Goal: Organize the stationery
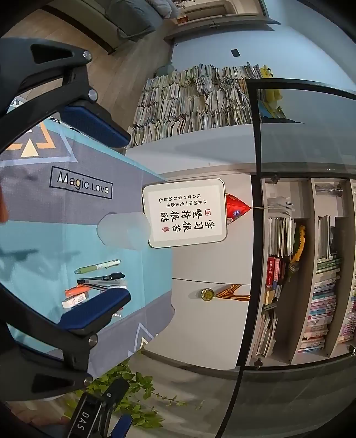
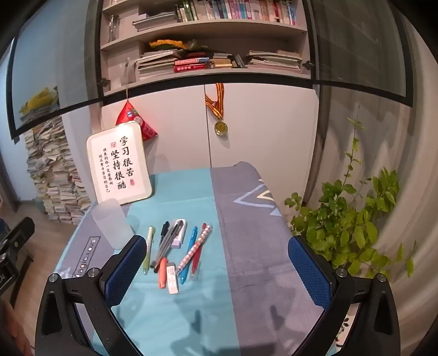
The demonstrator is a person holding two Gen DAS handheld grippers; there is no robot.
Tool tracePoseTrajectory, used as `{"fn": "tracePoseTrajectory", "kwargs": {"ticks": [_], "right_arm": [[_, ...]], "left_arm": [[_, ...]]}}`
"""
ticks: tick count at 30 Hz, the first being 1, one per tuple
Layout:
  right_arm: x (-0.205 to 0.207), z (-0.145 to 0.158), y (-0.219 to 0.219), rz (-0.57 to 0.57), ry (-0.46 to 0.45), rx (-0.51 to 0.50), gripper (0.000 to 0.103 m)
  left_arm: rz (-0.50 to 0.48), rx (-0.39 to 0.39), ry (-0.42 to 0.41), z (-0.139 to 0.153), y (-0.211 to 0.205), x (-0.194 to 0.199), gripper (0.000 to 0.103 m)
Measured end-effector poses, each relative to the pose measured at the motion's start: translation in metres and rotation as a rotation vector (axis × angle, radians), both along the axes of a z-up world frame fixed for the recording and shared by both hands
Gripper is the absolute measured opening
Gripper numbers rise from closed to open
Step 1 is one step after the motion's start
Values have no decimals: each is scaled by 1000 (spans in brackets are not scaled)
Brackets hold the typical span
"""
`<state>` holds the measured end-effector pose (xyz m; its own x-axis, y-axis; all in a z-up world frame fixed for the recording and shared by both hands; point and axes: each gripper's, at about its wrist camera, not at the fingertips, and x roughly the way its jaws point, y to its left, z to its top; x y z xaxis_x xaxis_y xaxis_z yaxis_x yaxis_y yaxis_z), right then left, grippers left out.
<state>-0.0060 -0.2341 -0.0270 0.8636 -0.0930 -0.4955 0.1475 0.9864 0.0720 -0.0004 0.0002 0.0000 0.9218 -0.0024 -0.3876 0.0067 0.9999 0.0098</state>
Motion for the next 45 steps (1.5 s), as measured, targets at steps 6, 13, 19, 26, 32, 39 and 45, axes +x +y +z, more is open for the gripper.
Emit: {"fn": "tracePoseTrajectory", "kwargs": {"ticks": [6, 13, 19, 26, 32, 39, 45], "right_arm": [[1, -2, 0, -4, -9, -7, 103], [4, -7, -2, 0, 6, 3, 103], [10, -7, -1, -14, 26, 6, 103], [15, -8, 1, -5, 34, -3, 103], [17, -9, 1, -2, 37, -3, 103], [17, -11, 2, -3, 34, -5, 103], [18, -10, 2, -3, 32, -6, 103]], "left_arm": [[0, 9, 5, 3, -3, 2, 102], [-3, 12, 7, 2, -4, 4, 102], [-9, 24, 15, 0, -6, 8, 102], [-10, 27, 27, -4, -7, 12, 102], [-12, 29, 27, -4, -8, 14, 102], [-16, 33, 28, -4, -10, 14, 102], [-19, 33, 26, -4, -10, 13, 102]]}}
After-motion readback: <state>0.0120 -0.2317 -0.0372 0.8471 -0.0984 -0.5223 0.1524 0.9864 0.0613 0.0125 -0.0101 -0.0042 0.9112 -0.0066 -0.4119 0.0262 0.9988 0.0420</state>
